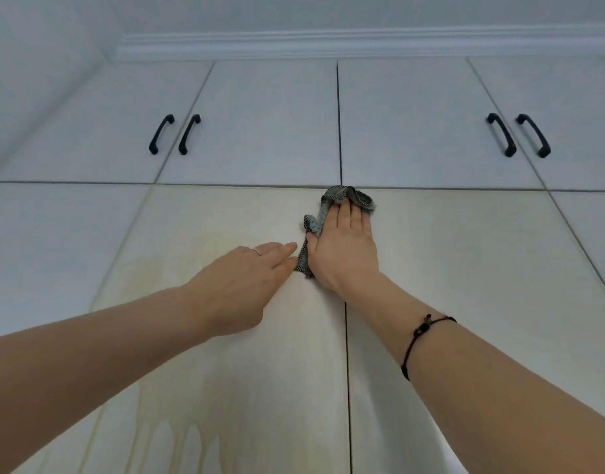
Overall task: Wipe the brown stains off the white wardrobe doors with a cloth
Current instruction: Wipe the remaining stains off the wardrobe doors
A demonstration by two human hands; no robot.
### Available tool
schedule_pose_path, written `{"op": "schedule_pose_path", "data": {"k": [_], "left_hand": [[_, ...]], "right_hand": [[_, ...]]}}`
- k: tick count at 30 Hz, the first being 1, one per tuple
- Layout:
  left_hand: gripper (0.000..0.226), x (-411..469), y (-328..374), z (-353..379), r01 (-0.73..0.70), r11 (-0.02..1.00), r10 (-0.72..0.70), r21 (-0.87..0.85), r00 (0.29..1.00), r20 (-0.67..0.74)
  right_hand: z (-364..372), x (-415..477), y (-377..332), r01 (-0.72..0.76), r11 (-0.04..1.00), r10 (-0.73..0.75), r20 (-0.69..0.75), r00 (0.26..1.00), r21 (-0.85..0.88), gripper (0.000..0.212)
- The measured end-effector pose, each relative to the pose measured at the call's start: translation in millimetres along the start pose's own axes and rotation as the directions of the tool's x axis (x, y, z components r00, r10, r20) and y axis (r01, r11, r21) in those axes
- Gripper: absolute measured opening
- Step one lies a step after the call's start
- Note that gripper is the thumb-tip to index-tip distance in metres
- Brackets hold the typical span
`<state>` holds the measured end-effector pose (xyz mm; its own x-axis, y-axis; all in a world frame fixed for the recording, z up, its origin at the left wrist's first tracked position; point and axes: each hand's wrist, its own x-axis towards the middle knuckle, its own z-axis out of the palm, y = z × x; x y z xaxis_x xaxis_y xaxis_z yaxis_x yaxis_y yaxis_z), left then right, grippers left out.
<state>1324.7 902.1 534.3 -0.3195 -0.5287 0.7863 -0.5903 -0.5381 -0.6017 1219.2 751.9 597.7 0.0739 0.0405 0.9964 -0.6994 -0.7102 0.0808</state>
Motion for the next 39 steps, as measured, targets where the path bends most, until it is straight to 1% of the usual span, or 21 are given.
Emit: {"op": "schedule_pose_path", "data": {"k": [2, 4, 8, 10, 11, 13, 14, 15, 18, 20, 22, 23, 25, 26, 29, 31, 33, 35, 36, 38, 39], "left_hand": [[0.083, 7.1, -7.7, 0.4, -0.044, 0.999, 0.042, 0.027, 0.998, 0.045], [0.077, 11.5, -14.0, 0.2, -0.052, 0.998, 0.050, 0.029, 0.998, 0.037], [0.070, 11.9, -16.9, 5.8, -0.070, 0.997, 0.070, 0.031, 0.997, -0.022], [0.066, 9.2, -11.6, 10.2, -0.058, 0.998, 0.056, -0.036, 0.996, -0.073], [0.058, 7.9, -7.3, 11.3, -0.075, 0.995, 0.068, -0.065, 0.992, -0.105], [0.032, 4.9, 0.3, 8.9, -0.150, 0.986, 0.133, -0.071, 0.970, -0.202], [0.024, 2.7, 1.1, 7.5, -0.194, 0.978, 0.169, -0.075, 0.952, -0.255], [0.022, 0.2, 1.9, 6.3, -0.234, 0.969, 0.201, -0.078, 0.934, -0.295], [0.022, -5.7, 1.6, 9.0, -0.246, 0.965, 0.201, -0.094, 0.919, -0.339], [0.025, -3.1, -2.9, 13.1, -0.195, 0.978, 0.165, -0.067, 0.936, -0.311], [0.046, 0.9, -9.4, 15.3, -0.114, 0.993, 0.105, -0.015, 0.954, -0.281], [0.058, 1.1, -11.2, 15.6, -0.068, 0.998, 0.062, -0.015, 0.964, -0.259], [0.076, -0.6, -10.8, 14.2, 0.024, 0.998, -0.036, -0.058, 0.977, -0.208], [0.079, -3.9, -10.0, 14.3, 0.050, 0.996, -0.064, -0.079, 0.979, -0.196], [0.076, -20.4, -4.9, 23.2, 0.023, 0.997, -0.037, -0.073, 0.980, -0.194], [0.072, -33.8, -2.9, 28.7, 0.006, 0.996, -0.024, -0.094, 0.981, -0.192], [0.058, -43.6, -2.9, 35.1, -0.013, 0.990, -0.022, -0.138, 0.969, -0.248], [0.043, -53.1, -4.4, 38.9, -0.004, 0.984, -0.050, -0.180, 0.955, -0.293], [0.043, -58.8, -7.8, 40.1, 0.017, 0.981, -0.076, -0.192, 0.949, -0.305], [0.048, -70.8, -18.7, 42.5, 0.062, 0.978, -0.127, -0.198, 0.935, -0.332], [0.049, -78.5, -25.6, 44.7, 0.084, 0.977, -0.149, -0.198, 0.927, -0.344]], "right_hand": [[1.7, 14.5, -2.7, -0.032, 0.999, 0.032, -0.006, 0.999, -0.003, 0.073], [0.8, 18.0, -3.7, -0.033, 0.999, 0.033, -0.009, 0.999, -0.002, 0.072], [0.7, -6.6, 0.1, 0.045, 0.998, -0.044, 0.007, 0.999, -0.033, 0.069], [2.1, -30.5, -0.7, 0.087, 0.996, -0.086, 0.021, 0.996, -0.037, 0.067], [2.4, -42.8, -2.9, 0.096, 0.995, -0.096, 0.023, 0.995, -0.021, 0.067], [2.2, -61.8, -11.3, 0.116, 0.993, -0.116, 0.030, 0.993, 0.011, 0.068], [2.9, -68.1, -16.8, 0.135, 0.991, -0.136, 0.044, 0.990, 0.017, 0.069], [3.7, -74.2, -21.3, 0.147, 0.989, -0.148, 0.066, 0.987, 0.018, 0.070], [5.6, -79.6, -26.0, 0.148, 0.989, -0.149, 0.088, 0.985, 0.016, 0.074], [5.7, -67.7, -23.0, 0.144, 0.990, -0.144, 0.069, 0.987, 0.010, 0.074], [5.7, -46.0, -20.9, 0.133, 0.991, -0.134, 0.055, 0.989, 0.018, 0.072], [6.5, -32.9, -21.3, 0.121, 0.992, -0.122, 0.041, 0.992, 0.029, 0.071], [7.1, -4.6, -24.3, 0.096, 0.995, -0.097, 0.027, 0.995, 0.032, 0.071], [6.2, 6.0, -26.8, 0.081, 0.996, -0.082, 0.033, 0.996, 0.035, 0.071], [5.9, 5.5, -30.7, 0.045, 0.998, -0.046, 0.032, 0.998, 0.052, 0.070], [8.3, -17.5, -35.8, 0.086, 0.995, -0.086, 0.011, 0.996, 0.047, 0.071], [10.4, -46.5, -43.3, 0.157, 0.986, -0.158, 0.025, 0.987, 0.049, 0.072], [11.3, -72.4, -53.6, 0.210, 0.976, -0.213, 0.060, 0.975, 0.057, 0.073], [11.8, -82.7, -59.8, 0.233, 0.971, -0.236, 0.068, 0.969, 0.057, 0.074], [13.3, -99.1, -69.1, 0.252, 0.967, -0.255, 0.079, 0.964, 0.047, 0.074], [14.1, -104.5, -73.2, 0.241, 0.970, -0.244, 0.082, 0.966, 0.037, 0.073]]}}
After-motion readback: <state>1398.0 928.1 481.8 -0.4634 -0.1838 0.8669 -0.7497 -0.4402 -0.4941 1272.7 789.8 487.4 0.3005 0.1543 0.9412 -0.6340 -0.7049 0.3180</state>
